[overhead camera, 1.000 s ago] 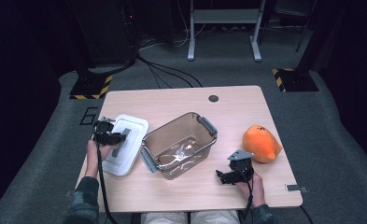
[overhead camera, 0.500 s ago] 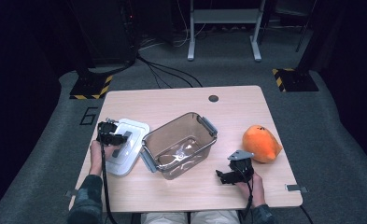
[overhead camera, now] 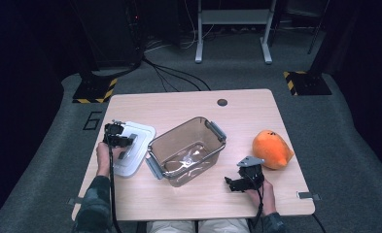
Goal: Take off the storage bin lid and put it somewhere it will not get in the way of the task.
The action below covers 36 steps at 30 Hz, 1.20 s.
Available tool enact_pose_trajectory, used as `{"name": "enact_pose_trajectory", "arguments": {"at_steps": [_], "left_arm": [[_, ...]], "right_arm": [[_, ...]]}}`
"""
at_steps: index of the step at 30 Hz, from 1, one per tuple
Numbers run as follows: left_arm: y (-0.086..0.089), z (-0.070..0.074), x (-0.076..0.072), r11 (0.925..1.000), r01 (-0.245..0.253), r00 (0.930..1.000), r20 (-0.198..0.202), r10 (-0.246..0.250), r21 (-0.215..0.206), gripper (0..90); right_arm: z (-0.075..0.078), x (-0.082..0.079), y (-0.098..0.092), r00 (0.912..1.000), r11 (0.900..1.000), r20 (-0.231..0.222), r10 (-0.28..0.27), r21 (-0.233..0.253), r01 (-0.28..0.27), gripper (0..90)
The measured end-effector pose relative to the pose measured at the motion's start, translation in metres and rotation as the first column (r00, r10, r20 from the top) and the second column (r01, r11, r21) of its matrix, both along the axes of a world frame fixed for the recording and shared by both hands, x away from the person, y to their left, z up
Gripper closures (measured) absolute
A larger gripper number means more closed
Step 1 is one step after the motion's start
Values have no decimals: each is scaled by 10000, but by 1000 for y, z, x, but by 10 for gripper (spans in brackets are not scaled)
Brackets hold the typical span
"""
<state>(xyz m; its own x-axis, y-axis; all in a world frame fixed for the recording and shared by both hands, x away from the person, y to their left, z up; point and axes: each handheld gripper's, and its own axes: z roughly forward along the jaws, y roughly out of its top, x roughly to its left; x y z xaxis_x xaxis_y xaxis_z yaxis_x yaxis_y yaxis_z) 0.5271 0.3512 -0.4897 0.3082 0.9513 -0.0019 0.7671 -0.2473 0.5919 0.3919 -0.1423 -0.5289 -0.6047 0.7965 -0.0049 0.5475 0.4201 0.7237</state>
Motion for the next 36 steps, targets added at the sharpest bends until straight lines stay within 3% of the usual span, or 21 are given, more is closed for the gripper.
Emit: {"name": "enact_pose_trajectory", "arguments": {"at_steps": [1, 2, 4, 5, 10, 14, 17, 18, 19, 21, 23, 24, 29, 32, 36], "left_arm": [[0, 1, 0, 10000, -54, 10000, 8, 54, -63, 658], [1, 2, -2, 9989, -383, 9992, 114, 387, -277, 547], [1, 4, -3, 9981, -539, 9985, 90, 542, -299, 421], [0, 6, -5, 9974, -662, 9977, 132, 667, -300, 421], [2, 15, -23, 9944, -978, 9936, 530, 999, -397, 199], [3, 20, -43, 9935, -872, 9907, 980, 942, -730, 180], [2, 18, -67, 9942, -570, 9883, 1361, 693, -917, 155], [2, 18, -67, 9942, -570, 9883, 1361, 693, -917, 151], [1, 15, -79, 9939, -363, 9881, 1450, 513, -1044, 146], [-1, 13, -85, 9930, -219, 9887, 1447, 388, -1164, 141], [-5, 8, -101, 9931, 161, 9889, 1488, 14, -1164, 105], [-5, 8, -101, 9931, 161, 9889, 1488, 14, -1164, 98], [-15, 2, -130, 9929, 556, 9827, 1815, -358, -1050, 79], [-22, -3, -144, 9916, 853, 9824, 1745, -674, -974, 69], [-27, -6, -152, 9915, 895, 9790, 1915, -700, -947, 53]], "right_arm": [[0, 0, 0, 10000, 10000, -23, -34, 19, 34, 60], [0, 0, 0, 10000, 10000, -14, -36, 14, 36, 60], [0, 0, 0, 10000, 10000, -16, -35, 16, 35, 61], [0, 0, 0, 10000, 10000, -17, -37, 17, 37, 61], [0, 0, 0, 10000, 10000, 9, -8, 3, 8, 64], [0, 0, 0, 10000, 10000, -16, -38, 26, 38, 65], [0, 0, 0, 10000, 10000, -19, -61, 30, 61, 66], [0, 0, 0, 10000, 10000, -19, -61, 30, 61, 66], [0, 0, 0, 10000, 10000, -19, -66, 29, 66, 66], [0, 0, 0, 10000, 10000, 10, -36, 8, 36, 66], [0, 0, 0, 10000, 10000, 11, -40, 5, 40, 66], [0, 0, 0, 10000, 10000, 11, -40, 5, 40, 66], [0, 0, 0, 10000, 10000, -16, -80, 28, 80, 66], [0, 0, 0, 10000, 10000, 9, -46, 9, 46, 66], [0, 0, 0, 10000, 10000, -11, -78, 26, 78, 66]]}}
